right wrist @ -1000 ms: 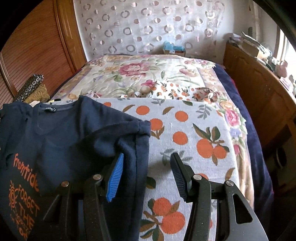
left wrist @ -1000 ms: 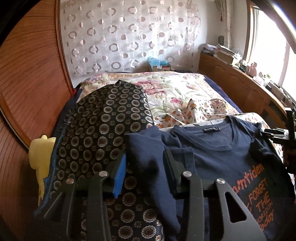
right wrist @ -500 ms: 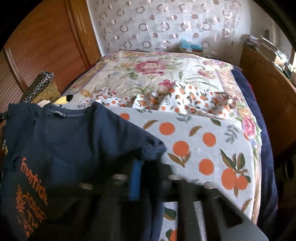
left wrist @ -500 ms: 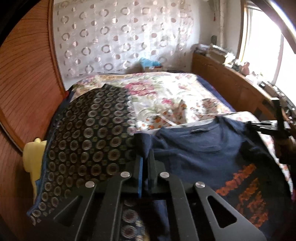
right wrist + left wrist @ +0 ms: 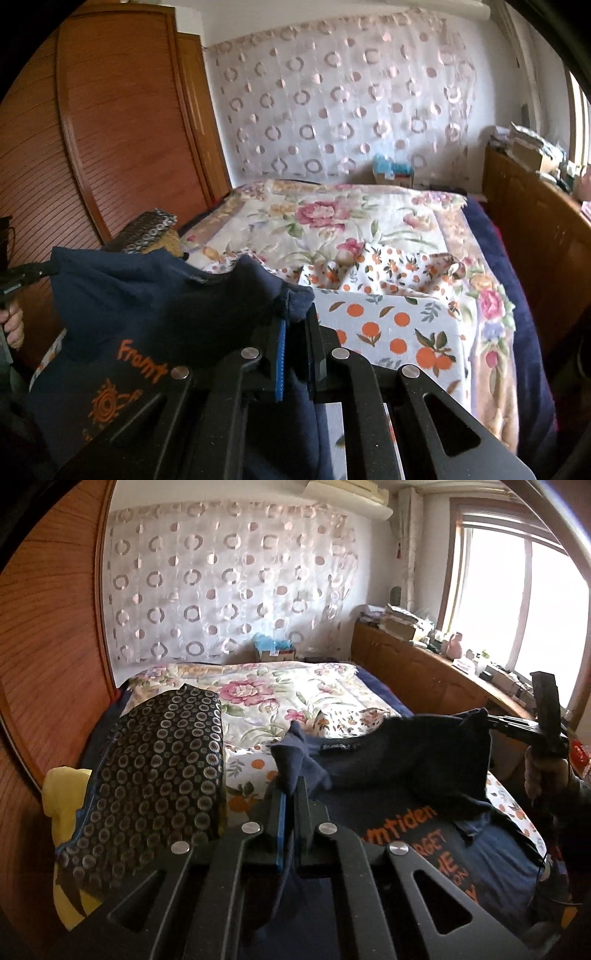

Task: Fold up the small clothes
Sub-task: 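Grasp the hem with the left tool while the right tool grasps the hem too, lifting toward the collar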

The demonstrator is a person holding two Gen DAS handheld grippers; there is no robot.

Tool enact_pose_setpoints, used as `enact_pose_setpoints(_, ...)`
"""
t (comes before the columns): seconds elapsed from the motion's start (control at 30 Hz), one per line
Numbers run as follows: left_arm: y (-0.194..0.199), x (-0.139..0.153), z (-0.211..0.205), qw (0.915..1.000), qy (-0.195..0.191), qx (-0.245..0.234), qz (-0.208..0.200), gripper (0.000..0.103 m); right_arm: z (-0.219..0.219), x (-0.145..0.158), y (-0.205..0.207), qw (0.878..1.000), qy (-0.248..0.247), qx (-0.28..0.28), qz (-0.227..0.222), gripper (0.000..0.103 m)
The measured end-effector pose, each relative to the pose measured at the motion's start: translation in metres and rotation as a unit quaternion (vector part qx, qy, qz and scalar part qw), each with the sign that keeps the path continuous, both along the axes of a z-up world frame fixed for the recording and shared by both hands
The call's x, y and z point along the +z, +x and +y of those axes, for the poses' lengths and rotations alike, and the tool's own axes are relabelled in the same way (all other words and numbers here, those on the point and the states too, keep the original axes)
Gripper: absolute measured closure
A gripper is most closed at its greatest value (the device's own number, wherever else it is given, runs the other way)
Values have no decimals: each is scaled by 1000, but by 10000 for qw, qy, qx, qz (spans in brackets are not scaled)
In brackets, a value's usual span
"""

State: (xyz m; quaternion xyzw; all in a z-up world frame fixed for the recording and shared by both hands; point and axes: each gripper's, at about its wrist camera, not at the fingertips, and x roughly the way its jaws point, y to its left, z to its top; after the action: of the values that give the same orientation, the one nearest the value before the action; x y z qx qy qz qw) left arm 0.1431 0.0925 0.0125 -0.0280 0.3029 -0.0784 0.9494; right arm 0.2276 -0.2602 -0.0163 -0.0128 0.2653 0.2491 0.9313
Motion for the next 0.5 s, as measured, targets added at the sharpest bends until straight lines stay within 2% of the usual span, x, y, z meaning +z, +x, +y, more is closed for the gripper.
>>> enact_pose_setpoints(0.2,-39,-11,-6,10000,-8,-16,-84,99,5,-19,-57,9996,-57,-19,-292,95)
enact_pose_setpoints(0.33,-62,-16,-12,9999,47,-30,-110,99,6,-31,-85,9994,-127,-57,-313,95)
enact_pose_setpoints(0.5,-90,-18,-19,9998,53,17,-216,99,2,-23,-118,9988,-144,-125,-443,95)
